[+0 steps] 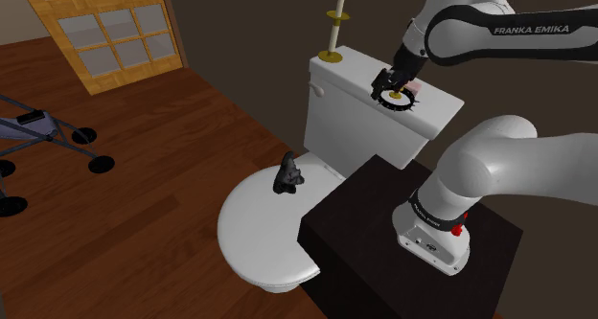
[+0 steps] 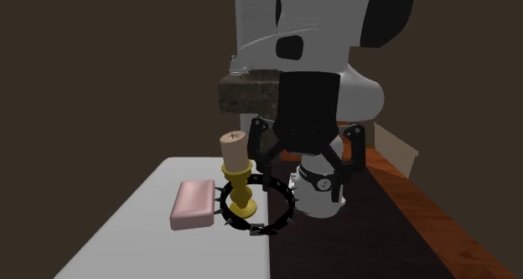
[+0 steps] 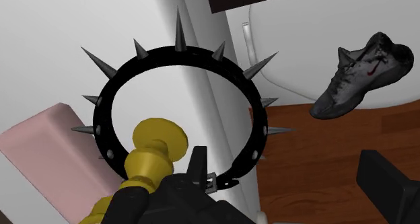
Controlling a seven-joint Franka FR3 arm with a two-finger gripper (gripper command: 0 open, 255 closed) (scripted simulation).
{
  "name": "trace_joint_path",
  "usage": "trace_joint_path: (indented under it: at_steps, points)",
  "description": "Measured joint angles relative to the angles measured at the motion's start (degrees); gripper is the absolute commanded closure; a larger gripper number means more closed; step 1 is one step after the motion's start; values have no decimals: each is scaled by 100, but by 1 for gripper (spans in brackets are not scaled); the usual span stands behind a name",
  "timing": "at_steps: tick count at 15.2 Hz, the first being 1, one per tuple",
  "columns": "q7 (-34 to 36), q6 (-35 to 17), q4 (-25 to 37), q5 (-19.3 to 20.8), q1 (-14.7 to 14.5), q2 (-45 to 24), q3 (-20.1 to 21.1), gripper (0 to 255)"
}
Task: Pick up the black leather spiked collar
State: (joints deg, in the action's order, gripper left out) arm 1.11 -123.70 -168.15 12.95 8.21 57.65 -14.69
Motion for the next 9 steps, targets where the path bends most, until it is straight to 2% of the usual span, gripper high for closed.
trace_joint_path:
  at_steps: [4,5,9]
  points:
    - [3,-368,-257,75,45,-111,-63,0]
    - [7,-398,-282,80,47,-118,-66,255]
    - [10,-435,-304,86,50,-127,-68,255]
